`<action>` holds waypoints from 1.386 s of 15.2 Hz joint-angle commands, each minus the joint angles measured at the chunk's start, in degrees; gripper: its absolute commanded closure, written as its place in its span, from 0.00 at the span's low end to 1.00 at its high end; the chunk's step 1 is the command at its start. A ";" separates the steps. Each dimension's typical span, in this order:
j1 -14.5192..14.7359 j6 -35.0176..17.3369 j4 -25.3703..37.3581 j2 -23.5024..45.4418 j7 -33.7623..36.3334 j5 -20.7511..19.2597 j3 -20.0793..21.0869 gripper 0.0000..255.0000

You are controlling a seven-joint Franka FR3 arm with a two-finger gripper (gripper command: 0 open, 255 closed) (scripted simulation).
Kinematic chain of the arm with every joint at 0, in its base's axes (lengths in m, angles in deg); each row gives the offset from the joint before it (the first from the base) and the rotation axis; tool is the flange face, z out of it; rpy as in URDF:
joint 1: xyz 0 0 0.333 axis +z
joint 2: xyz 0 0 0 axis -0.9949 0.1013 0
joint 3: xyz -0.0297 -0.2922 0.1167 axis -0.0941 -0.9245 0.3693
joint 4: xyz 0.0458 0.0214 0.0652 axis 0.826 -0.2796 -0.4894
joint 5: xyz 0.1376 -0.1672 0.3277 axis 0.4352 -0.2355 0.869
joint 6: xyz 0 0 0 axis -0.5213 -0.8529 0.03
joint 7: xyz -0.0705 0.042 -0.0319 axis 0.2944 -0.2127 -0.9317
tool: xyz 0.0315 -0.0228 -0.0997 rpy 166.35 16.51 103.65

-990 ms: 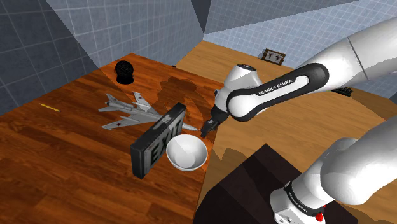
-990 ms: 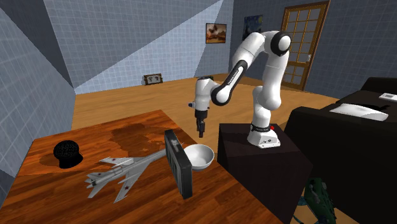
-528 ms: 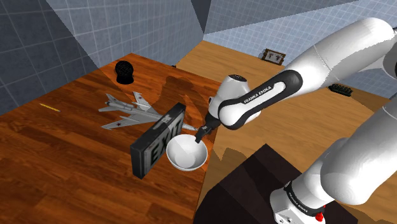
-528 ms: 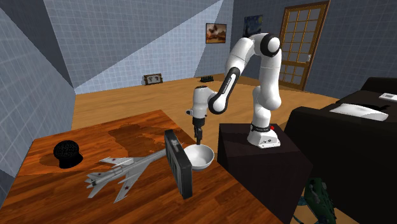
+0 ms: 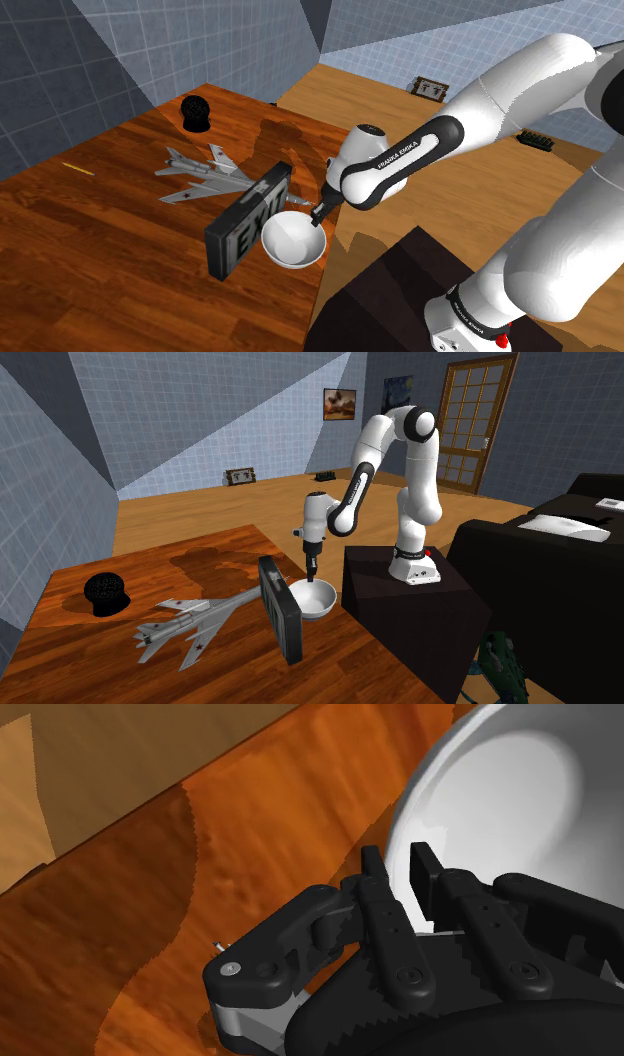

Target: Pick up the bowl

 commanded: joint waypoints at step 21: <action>-0.35 13.47 1.31 -12.20 1.99 -1.06 -0.43 1.00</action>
